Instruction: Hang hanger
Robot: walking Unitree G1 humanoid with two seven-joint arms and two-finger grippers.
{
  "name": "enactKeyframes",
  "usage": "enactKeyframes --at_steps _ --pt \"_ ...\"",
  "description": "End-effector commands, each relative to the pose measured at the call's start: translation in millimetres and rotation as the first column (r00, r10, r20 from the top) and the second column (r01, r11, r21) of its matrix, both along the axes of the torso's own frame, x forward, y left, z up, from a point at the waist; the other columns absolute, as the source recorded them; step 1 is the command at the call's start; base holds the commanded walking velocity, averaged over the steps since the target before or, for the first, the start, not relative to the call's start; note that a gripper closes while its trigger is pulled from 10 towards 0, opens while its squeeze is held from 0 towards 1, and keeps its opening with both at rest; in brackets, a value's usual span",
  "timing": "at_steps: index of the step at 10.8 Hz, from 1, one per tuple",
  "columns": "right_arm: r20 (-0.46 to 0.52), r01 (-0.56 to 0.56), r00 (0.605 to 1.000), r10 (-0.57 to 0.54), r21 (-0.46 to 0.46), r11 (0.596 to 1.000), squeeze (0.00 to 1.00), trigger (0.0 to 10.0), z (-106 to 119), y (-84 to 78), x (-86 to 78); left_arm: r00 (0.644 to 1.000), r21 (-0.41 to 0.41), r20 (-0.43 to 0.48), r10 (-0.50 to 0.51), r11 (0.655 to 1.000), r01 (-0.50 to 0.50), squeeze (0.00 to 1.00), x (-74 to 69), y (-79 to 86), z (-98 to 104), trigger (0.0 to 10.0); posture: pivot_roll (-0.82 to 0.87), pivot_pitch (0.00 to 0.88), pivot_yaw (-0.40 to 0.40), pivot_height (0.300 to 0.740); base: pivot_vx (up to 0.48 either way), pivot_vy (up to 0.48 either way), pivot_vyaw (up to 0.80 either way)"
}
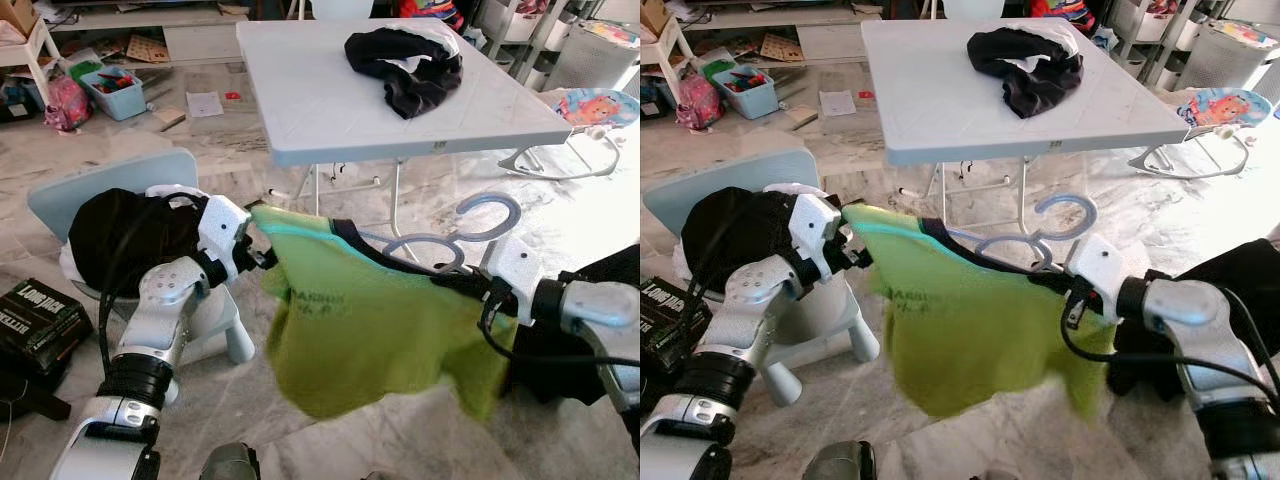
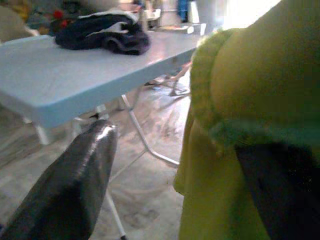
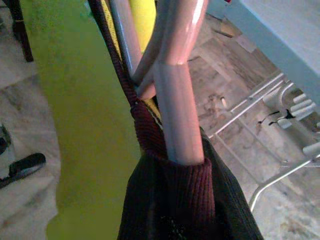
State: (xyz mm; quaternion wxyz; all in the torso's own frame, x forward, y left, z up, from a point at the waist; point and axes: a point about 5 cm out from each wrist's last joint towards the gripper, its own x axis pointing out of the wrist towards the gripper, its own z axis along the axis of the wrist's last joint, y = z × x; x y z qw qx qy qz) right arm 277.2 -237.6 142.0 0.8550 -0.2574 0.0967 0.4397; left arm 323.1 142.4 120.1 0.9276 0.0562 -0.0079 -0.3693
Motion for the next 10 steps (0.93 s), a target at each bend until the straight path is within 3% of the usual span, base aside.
enactKeyframes --at_steps 1,3,4,5,8,10 --pt "0.046 -0.012 0.999 0.013 -0.029 1.0 0.0 10.0 9.1 -2.0 4.8 0.999 0.003 -0.013 -0.034 0.999 0.034 0.0 -3.7 -0.3 -0.7 0.0 -0.11 0.0 -0.033 0.74 0.0 0.0 0.0" --pt "0.105 0.016 0.994 -0.009 -0.068 0.998 0.0 10.0 10.4 -4.8 11.1 0.999 0.006 -0.027 -0.037 0.999 0.037 0.0 -7.9 3.7 -4.9 0.0 -0.1 0.0 -0.036 0.74 0.0 0.0 0.0" --pt "0.157 0.01 0.987 0.016 -0.166 0.986 0.0 10.0 8.7 -7.0 14.6 0.999 0.053 -0.042 -0.032 0.998 0.034 0.0 -10.7 10.1 -11.8 0.0 -0.1 0.0 -0.036 0.74 0.0 0.0 0.0" --pt "0.183 0.023 0.983 0.014 -0.201 0.979 0.0 10.0 8.8 -9.5 17.2 0.998 0.067 -0.048 -0.032 0.997 0.035 0.0 -11.9 12.6 -14.3 0.0 -0.1 0.0 -0.036 0.74 0.0 0.0 0.0" --pt "0.252 0.093 0.966 -0.053 -0.15 0.984 0.0 10.0 17.5 -14.0 26.2 0.996 0.031 -0.082 -0.03 0.999 0.033 0.0 -16.0 13.1 -18.7 0.0 -0.1 0.0 -0.039 0.74 0.0 0.0 0.0" --pt "0.295 0.166 0.947 -0.128 -0.108 0.98 0.0 10.0 24.0 -20.1 32.6 0.99 -0.04 -0.132 -0.04 0.999 0.035 0.0 -20.9 9.8 -23.2 0.0 -0.1 0.0 -0.037 0.74 0.0 0.0 0.0"
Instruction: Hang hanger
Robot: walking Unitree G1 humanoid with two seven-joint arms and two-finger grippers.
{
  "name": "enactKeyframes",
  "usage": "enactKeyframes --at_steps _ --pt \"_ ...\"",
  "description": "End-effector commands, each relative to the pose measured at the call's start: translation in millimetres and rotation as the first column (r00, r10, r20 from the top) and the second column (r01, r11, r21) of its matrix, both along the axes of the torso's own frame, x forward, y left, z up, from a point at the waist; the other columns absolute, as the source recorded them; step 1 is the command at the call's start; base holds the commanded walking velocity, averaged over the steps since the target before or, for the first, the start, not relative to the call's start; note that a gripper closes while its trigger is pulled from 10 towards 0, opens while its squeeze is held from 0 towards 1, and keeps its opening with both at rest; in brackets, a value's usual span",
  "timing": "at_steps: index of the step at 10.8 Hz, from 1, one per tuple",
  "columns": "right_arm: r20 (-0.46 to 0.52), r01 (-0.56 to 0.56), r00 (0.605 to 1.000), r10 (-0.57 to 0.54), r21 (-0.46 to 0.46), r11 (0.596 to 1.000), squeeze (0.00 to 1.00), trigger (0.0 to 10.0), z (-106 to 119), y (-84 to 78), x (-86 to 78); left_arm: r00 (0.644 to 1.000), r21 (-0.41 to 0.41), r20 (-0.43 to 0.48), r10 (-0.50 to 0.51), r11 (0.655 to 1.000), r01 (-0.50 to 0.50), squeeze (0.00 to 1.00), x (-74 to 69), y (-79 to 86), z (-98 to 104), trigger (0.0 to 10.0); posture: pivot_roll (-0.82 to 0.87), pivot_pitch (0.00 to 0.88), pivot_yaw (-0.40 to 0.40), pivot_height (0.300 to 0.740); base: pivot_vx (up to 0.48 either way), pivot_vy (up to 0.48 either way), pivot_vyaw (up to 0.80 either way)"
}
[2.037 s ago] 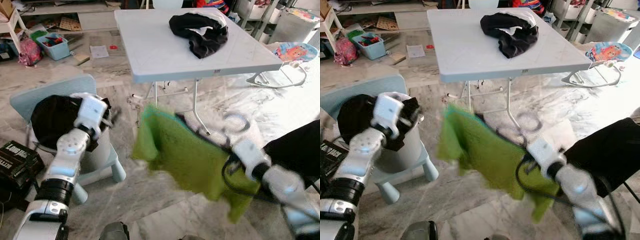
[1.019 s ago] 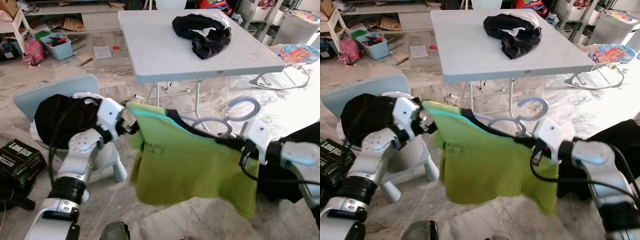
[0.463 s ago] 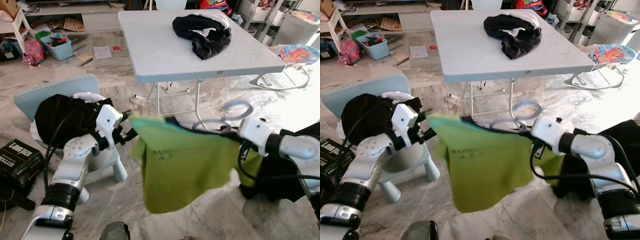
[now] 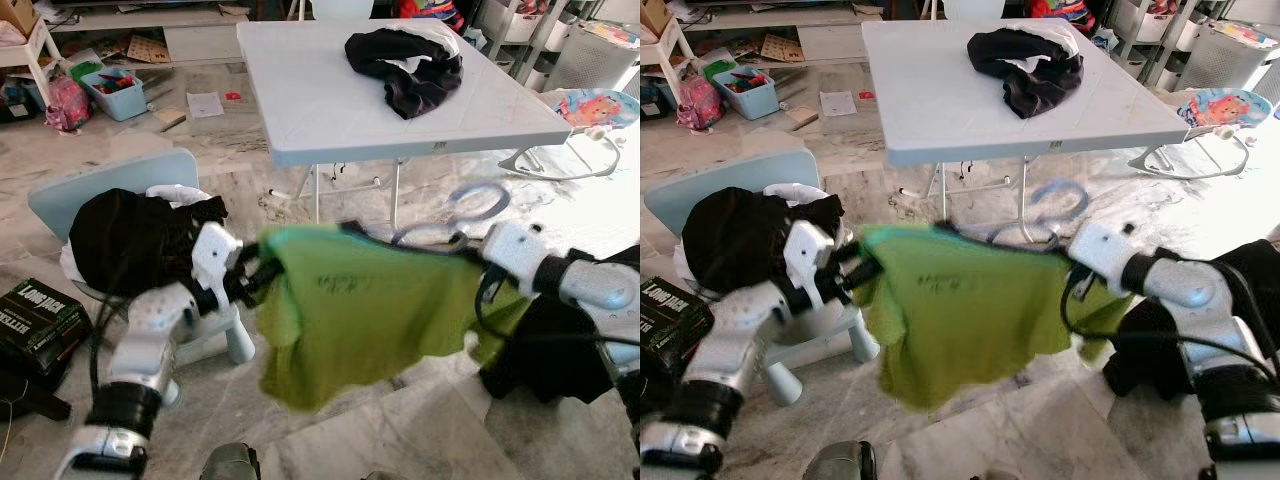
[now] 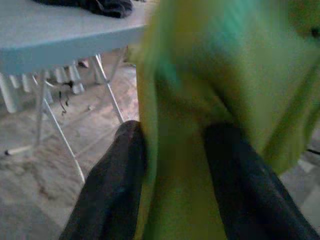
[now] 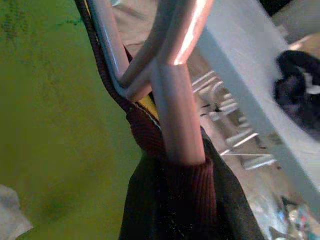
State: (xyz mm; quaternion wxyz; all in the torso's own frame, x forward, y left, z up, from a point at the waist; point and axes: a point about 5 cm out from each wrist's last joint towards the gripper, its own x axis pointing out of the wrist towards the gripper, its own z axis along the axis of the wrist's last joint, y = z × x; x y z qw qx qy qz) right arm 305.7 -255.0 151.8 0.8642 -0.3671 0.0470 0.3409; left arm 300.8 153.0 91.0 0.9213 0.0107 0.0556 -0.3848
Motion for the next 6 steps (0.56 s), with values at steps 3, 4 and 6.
enactKeyframes --at_steps 3,4,6 --pt "0.103 0.04 0.994 -0.043 0.031 0.999 0.0 10.0 15.9 -6.0 10.6 1.0 -0.043 -0.006 0.004 0.999 -0.005 0.0 -0.2 1.8 4.3 0.0 -0.1 0.0 -0.038 0.74 0.0 0.0 0.0" --pt "0.12 0.043 0.992 -0.047 0.037 0.998 0.0 10.0 18.1 -4.2 13.1 1.0 -0.047 -0.018 0.006 0.999 -0.007 0.0 -2.2 2.1 1.0 0.0 -0.1 0.0 -0.04 0.74 0.0 0.0 0.0" --pt "0.141 0.072 0.986 -0.087 0.107 0.992 0.0 10.0 27.3 -4.0 20.2 0.999 -0.051 -0.034 0.009 0.999 -0.011 0.0 -6.1 0.9 -4.2 0.0 -0.1 0.0 -0.043 0.74 0.0 0.0 0.0"
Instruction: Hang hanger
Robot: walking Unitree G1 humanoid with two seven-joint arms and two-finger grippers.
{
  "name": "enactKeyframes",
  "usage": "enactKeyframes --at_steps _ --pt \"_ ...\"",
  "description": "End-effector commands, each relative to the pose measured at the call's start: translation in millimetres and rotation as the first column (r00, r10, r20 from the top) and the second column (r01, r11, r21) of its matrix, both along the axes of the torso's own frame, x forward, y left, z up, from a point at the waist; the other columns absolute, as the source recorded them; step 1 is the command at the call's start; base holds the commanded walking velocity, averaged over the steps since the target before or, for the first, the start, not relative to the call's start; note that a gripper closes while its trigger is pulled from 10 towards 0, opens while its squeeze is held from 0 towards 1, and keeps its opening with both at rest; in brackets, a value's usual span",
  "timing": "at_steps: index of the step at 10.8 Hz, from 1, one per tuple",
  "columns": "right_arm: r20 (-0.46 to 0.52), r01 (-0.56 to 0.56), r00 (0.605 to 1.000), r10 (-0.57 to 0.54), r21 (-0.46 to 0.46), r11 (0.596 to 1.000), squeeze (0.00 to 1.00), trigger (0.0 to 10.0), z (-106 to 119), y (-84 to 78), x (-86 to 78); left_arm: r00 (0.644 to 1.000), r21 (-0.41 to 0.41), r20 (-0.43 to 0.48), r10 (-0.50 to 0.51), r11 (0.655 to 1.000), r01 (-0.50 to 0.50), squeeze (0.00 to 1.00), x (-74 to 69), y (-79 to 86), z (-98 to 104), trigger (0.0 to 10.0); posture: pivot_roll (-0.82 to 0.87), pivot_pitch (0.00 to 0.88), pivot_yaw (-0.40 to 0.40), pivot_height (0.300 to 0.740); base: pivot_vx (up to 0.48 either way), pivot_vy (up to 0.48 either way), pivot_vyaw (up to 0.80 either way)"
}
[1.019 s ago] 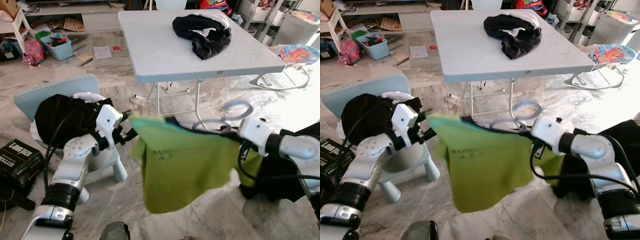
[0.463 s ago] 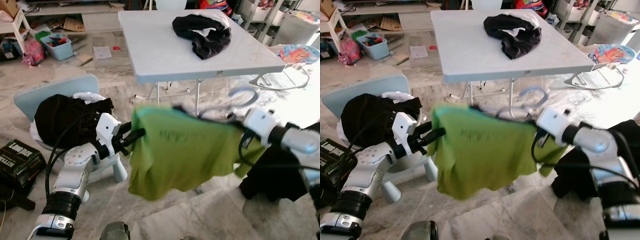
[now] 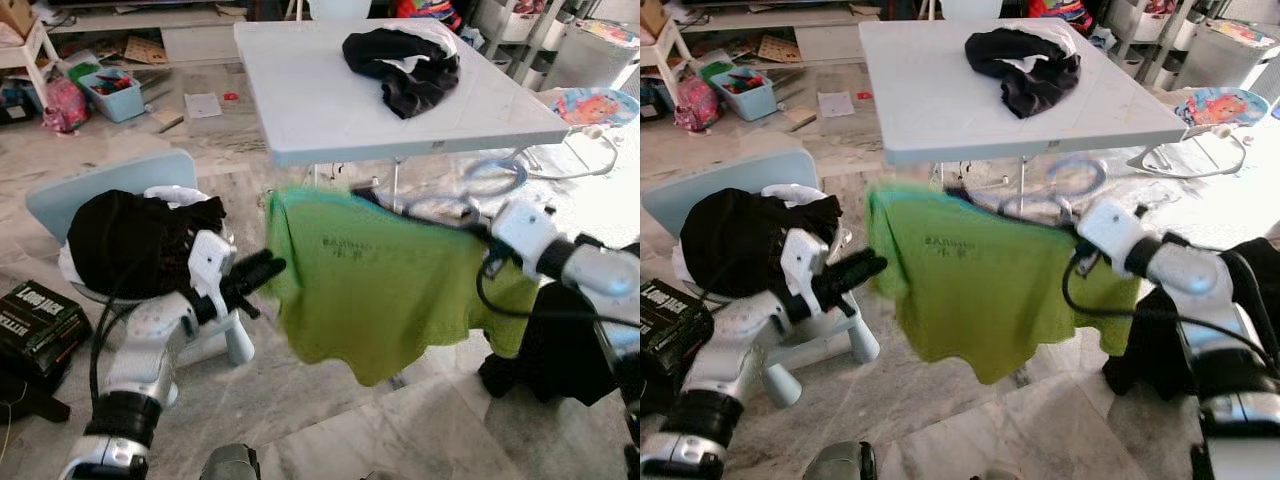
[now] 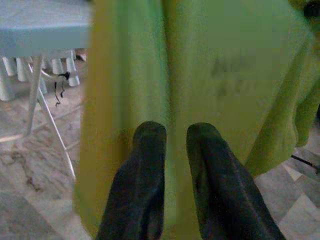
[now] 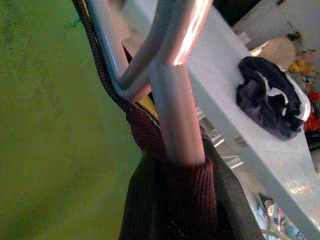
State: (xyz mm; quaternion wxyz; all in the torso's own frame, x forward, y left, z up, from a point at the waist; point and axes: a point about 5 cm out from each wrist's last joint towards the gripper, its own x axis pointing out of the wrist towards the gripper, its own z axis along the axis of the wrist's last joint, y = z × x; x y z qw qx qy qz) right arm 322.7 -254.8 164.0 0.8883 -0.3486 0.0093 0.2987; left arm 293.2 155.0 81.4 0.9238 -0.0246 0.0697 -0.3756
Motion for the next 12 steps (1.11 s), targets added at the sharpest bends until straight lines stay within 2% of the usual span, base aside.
enactKeyframes --at_steps 1,2,3,4,5,6,7,8,9,11,12 --pt "0.061 0.03 0.998 -0.035 0.073 0.997 0.0 10.0 19.0 -3.6 5.7 1.0 0.008 0.023 -0.016 1.0 0.016 0.0 0.1 -2.1 4.9 0.0 -0.1 0.0 -0.043 0.74 0.0 0.0 0.0" --pt "0.047 0.022 0.999 -0.025 0.063 0.998 0.0 10.0 13.8 0.1 5.2 0.995 0.083 0.098 0.018 0.996 -0.026 0.0 1.8 -4.4 10.7 0.0 -0.1 0.0 -0.047 0.74 0.0 0.0 0.0" --pt "0.0 -0.006 1.0 0.006 -0.054 0.999 0.0 10.0 -13.7 7.9 -2.2 0.985 0.142 0.166 -0.034 0.99 0.01 0.0 -1.6 -17.2 22.1 10.0 -0.09 0.0 -0.045 0.74 0.0 0.0 0.0" --pt "-0.022 0.04 0.999 -0.043 -0.109 0.993 0.0 10.0 -31.7 10.5 -2.6 0.98 0.157 0.169 -0.102 0.985 0.075 1.0 -10.7 -28.9 23.1 10.0 -0.09 0.0 -0.045 0.74 0.0 0.0 0.0" --pt "-0.047 0.022 0.998 -0.031 -0.168 0.986 0.0 10.0 -44.8 15.9 -4.9 0.965 0.193 0.161 -0.209 0.965 0.177 1.0 -23.3 -42.6 20.7 10.0 -0.09 0.0 -0.041 0.74 0.0 0.0 0.0" --pt "-0.066 0.005 0.998 -0.019 -0.203 0.979 0.0 10.0 -52.3 19.6 -6.4 0.934 0.237 0.136 -0.331 0.926 0.293 1.0 -37.7 -53.7 17.2 10.0 -0.08 0.0 -0.039 0.74 0.0 0.0 0.0" --pt "-0.063 0.001 0.998 -0.017 -0.234 0.972 0.0 10.0 -53.3 20.4 -5.2 0.908 0.282 0.132 -0.399 0.893 0.351 1.0 -44.4 -58.0 18.5 10.0 -0.08 0.0 -0.039 0.74 0.0 0.0 0.0" --pt "-0.06 -0.003 0.998 -0.011 -0.234 0.972 0.0 10.0 -52.6 21.5 -3.9 0.899 0.302 0.14 -0.414 0.883 0.36 1.0 -44.2 -58.1 21.6 10.0 -0.08 0.0 -0.039 0.74 0.0 0.0 0.0" --pt "-0.06 -0.049 0.998 0.035 -0.254 0.966 0.0 10.0 -50.5 24.8 -2.8 0.891 0.379 0.171 -0.422 0.862 0.336 1.0 -35.1 -50.4 26.4 10.0 -0.08 0.0 -0.039 0.74 0.0 0.0 0.0" --pt "-0.065 -0.11 0.993 0.095 -0.292 0.95 0.0 10.0 -48.3 26.7 -3.9 0.901 0.44 0.215 -0.377 0.861 0.255 1.0 -16.3 -34.2 38.1 10.0 -0.09 0.0 -0.039 0.74 0.0 0.0 0.0" --pt "-0.068 -0.146 0.989 0.132 -0.294 0.945 0.0 10.0 -44.9 29.0 -4.5 0.909 0.493 0.2 -0.367 0.839 0.23 1.0 -10.3 -21.9 35.8 10.0 -0.09 0.0 -0.04 0.74 0.0 0.0 0.0"
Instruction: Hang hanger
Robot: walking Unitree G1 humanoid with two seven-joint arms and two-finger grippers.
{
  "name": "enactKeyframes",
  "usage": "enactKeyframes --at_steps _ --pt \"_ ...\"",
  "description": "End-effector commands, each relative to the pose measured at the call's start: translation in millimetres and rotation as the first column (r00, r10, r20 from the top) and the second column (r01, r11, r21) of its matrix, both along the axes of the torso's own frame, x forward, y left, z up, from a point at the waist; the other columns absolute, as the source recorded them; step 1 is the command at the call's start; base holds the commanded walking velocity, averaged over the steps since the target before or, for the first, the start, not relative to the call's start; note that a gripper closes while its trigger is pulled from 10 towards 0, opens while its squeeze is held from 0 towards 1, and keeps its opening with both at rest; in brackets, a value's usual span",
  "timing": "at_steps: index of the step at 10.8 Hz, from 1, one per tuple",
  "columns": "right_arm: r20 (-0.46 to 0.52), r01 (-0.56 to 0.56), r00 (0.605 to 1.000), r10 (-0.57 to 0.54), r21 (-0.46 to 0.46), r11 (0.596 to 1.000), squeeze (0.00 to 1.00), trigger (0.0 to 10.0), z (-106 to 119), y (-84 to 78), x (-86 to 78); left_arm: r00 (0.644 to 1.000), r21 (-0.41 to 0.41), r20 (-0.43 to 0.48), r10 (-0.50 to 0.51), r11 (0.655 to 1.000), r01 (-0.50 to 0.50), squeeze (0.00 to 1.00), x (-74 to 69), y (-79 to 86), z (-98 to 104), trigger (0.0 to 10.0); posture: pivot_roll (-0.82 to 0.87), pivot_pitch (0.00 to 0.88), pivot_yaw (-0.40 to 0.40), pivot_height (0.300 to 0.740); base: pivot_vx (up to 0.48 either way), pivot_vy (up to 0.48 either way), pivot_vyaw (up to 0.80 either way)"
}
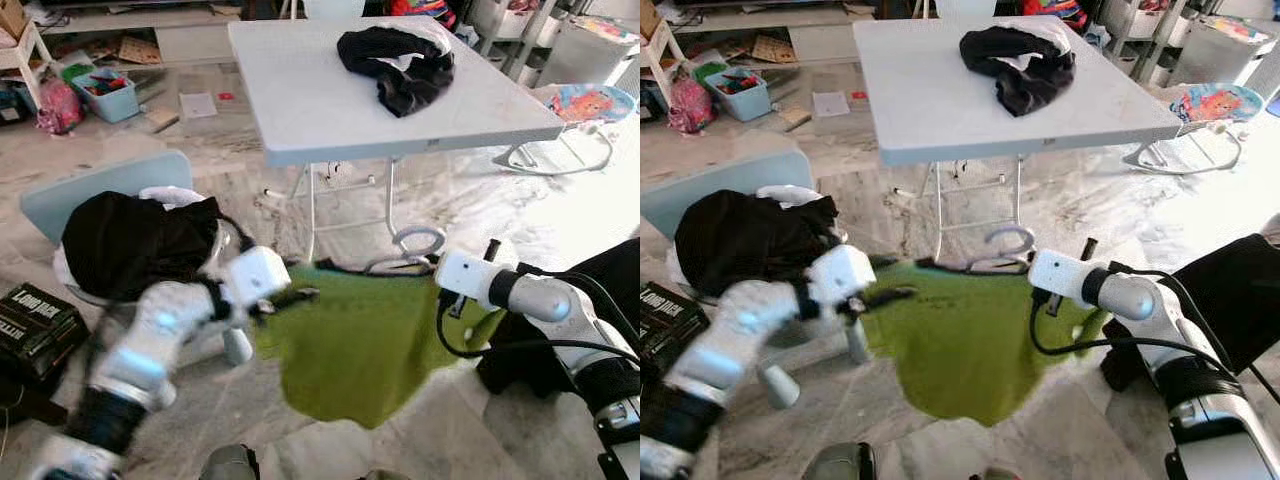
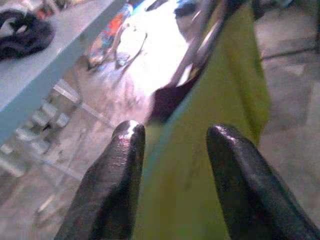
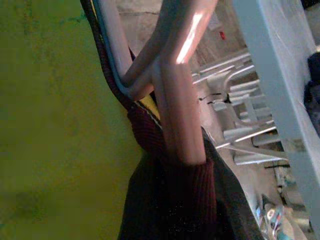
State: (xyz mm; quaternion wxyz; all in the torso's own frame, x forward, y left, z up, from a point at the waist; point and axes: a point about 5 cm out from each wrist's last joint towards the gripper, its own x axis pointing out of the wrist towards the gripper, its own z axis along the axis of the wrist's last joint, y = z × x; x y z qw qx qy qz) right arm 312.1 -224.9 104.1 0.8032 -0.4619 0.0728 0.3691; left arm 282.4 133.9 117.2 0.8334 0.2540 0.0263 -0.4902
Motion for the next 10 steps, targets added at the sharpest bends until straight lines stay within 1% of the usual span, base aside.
enactKeyframes --at_steps 1,2,3,4,6,7,8,10 --pt "0.051 -0.03 0.998 0.03 -0.005 1.0 0.0 10.0 16.5 -1.2 6.1 1.0 0.028 0.0 -0.005 1.0 0.005 1.0 1.0 2.5 -2.5 10.0 -0.09 0.0 -0.043 0.74 0.0 0.0 0.0" --pt "0.054 -0.055 0.997 0.054 0.006 0.998 0.0 10.0 20.4 -0.9 6.6 0.998 0.05 -0.032 -0.044 0.998 0.046 1.0 0.1 2.7 -7.3 10.0 -0.09 0.0 -0.045 0.74 0.0 0.0 0.0" --pt "0.062 -0.07 0.996 0.069 0.005 0.998 0.0 10.0 24.1 -0.3 7.7 0.996 0.057 -0.053 -0.076 0.995 0.079 0.67 -0.8 0.5 -11.4 10.0 -0.09 0.0 -0.045 0.74 0.0 0.0 0.0" --pt "0.065 -0.095 0.993 0.094 0.011 0.995 0.0 10.0 26.6 1.7 7.4 0.995 0.052 -0.052 -0.09 0.994 0.093 0.0 2.3 -4.2 -11.8 10.0 -0.09 0.0 -0.044 0.74 0.0 0.0 0.0" --pt "0.044 -0.147 0.988 0.147 0.004 0.989 0.0 10.0 22.7 5.6 1.5 0.994 0.041 -0.037 -0.103 0.994 0.105 0.0 10.3 -12.7 -11.3 10.0 -0.1 0.0 -0.04 0.74 0.0 0.0 0.0" --pt "0.037 -0.16 0.987 0.159 0.013 0.987 0.0 10.0 21.5 7.5 -0.4 0.992 0.015 -0.046 -0.115 0.993 0.116 0.0 12.1 -16.9 -11.0 10.0 -0.1 0.0 -0.037 0.74 0.0 0.0 0.0" --pt "0.032 -0.173 0.984 0.173 0.013 0.985 0.0 10.0 20.2 9.0 -2.4 0.988 -0.006 -0.068 -0.137 0.991 0.137 0.0 11.5 -21.2 -13.0 0.0 -0.1 0.0 -0.036 0.74 0.0 0.0 0.0" --pt "0.029 -0.18 0.983 0.18 0.01 0.984 0.0 10.0 20.0 9.0 -3.0 0.983 -0.029 -0.092 -0.156 0.988 0.154 0.0 10.6 -23.8 -14.7 0.0 -0.1 0.0 -0.035 0.74 0.0 0.0 0.0"
